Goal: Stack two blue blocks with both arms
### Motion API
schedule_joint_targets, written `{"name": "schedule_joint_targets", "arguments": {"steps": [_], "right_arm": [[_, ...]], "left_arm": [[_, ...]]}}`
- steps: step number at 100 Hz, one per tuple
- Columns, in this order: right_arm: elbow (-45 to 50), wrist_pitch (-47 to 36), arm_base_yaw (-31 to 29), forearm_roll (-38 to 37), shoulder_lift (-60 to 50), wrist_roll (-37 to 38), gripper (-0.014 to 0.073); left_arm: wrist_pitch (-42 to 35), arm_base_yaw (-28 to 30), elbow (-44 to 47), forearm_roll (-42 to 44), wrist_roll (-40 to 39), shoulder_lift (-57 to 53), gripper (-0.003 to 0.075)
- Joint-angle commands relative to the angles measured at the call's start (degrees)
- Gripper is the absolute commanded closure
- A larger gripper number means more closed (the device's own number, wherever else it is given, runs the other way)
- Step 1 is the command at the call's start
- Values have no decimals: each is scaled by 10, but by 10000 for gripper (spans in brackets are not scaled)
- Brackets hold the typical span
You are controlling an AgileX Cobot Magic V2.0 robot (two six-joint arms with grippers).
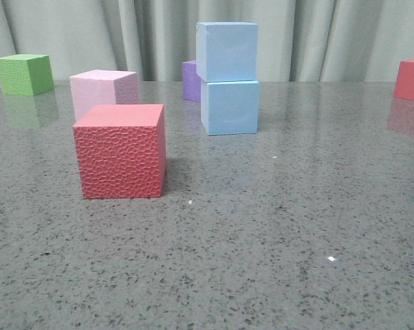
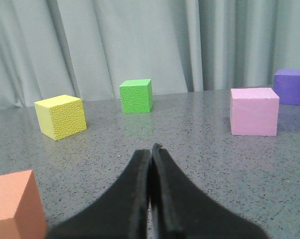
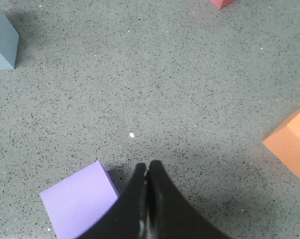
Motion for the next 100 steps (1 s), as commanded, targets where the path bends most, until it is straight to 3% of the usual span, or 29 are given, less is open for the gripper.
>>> {"name": "schedule_joint_targets", "arguments": {"steps": [1,55,100], "right_arm": [[-13,-30,0,-11,-3,-5,715],[-3,-47,0,-14,-34,-5,715],[228,-322,0,-16,-233,-5,715]], "left_arm": [[-49,1,24,0,-6,-19,739],[-49,1,24,0,-6,-19,739],[-49,1,24,0,-6,-19,739]]}}
